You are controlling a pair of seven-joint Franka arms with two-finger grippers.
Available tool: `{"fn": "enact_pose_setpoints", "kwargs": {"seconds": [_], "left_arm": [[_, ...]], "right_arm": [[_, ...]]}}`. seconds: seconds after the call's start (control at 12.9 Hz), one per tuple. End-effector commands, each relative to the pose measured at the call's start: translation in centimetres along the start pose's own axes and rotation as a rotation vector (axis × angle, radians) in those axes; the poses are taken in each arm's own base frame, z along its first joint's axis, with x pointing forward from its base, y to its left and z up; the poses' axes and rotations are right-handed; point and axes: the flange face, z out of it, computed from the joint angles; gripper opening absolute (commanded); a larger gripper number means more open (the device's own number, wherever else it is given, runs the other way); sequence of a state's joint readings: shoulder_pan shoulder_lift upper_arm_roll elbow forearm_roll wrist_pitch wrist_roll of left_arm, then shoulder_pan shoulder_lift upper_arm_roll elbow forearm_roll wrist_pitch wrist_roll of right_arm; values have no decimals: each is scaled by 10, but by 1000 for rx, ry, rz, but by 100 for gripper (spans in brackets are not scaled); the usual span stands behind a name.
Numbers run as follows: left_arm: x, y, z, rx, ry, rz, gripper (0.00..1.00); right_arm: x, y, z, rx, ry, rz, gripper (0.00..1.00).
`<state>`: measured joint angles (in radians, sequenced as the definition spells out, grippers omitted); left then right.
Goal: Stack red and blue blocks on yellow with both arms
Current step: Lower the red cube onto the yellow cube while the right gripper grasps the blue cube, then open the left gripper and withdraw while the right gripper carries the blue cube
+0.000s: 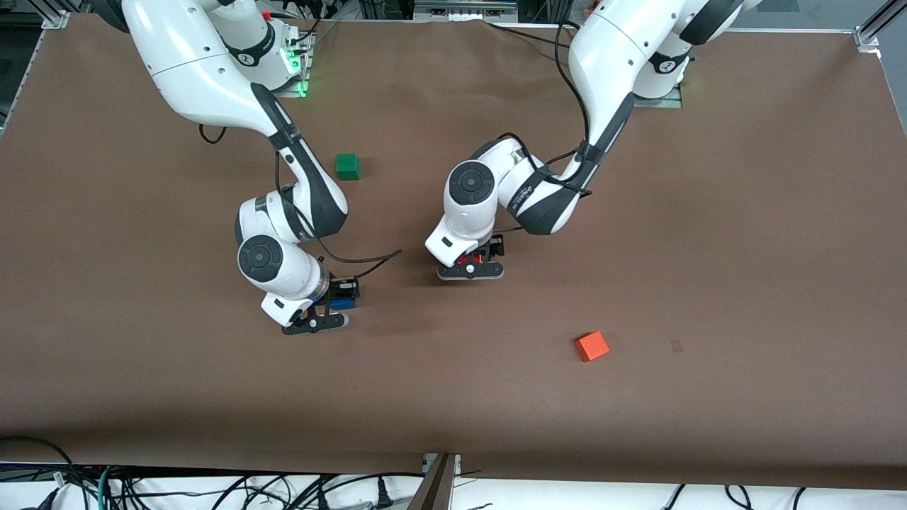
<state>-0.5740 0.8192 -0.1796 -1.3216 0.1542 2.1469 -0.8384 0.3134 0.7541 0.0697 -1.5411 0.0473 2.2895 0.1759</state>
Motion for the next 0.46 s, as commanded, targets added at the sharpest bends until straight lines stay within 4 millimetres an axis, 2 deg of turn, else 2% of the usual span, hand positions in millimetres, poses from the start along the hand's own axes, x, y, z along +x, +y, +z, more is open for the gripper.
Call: {"fn": "enact_pose_setpoints", "kwargs": {"seconds": [0.0, 0.08, 0.15, 0.23, 0.31, 0.39], "left_arm": [[39, -37, -84, 80, 37, 6, 100], [51, -56, -116, 111, 29, 35, 100], [62, -83, -142, 146, 19, 42, 100], [73, -112, -182, 159, 48, 28, 100], [80, -136, -215, 154, 73, 16, 100], [90, -169, -244, 148, 85, -1, 100]], "right_arm": [[8, -12, -16, 25, 17, -12, 34], [8, -20, -29, 23, -7, 0, 34], [9, -37, -47, 17, -36, 29, 34], [9, -60, -69, 7, -64, 50, 35], [7, -81, -86, -1, -81, 65, 34], [4, -105, -97, -2, -77, 83, 35]]}}
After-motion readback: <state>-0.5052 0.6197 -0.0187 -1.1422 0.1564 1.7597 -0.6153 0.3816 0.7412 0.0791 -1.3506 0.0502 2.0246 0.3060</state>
